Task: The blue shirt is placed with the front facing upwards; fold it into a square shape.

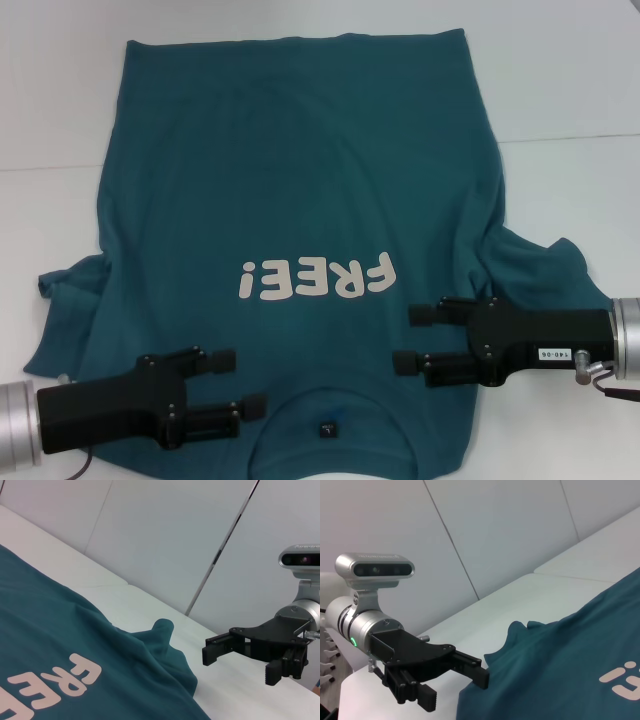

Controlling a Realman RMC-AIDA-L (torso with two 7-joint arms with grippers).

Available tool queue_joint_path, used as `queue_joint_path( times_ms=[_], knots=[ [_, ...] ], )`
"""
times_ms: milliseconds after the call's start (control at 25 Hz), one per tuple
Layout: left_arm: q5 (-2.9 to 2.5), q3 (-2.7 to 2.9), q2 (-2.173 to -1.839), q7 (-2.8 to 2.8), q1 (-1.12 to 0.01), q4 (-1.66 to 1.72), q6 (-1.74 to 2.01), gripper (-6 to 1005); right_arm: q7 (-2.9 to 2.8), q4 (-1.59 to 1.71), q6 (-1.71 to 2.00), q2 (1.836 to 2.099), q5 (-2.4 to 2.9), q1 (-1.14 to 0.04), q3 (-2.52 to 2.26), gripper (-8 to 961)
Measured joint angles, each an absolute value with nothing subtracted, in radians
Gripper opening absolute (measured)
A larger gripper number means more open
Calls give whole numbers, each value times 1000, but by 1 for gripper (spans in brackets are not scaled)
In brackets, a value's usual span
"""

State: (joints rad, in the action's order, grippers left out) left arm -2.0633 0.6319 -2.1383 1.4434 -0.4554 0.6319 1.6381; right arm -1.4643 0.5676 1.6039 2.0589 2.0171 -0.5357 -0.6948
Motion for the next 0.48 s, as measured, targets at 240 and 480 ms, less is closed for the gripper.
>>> queue_joint_path(
  times_ms=[240, 480],
  knots=[
    [-2060, 632, -2138, 1445, -454, 636, 1640, 876, -1466, 568, 1609, 2058, 2017, -537, -692, 916],
    [-2060, 632, -2138, 1446, -453, 637, 1646, 875, -1466, 568, 1612, 2058, 2016, -535, -690, 916]
  ],
)
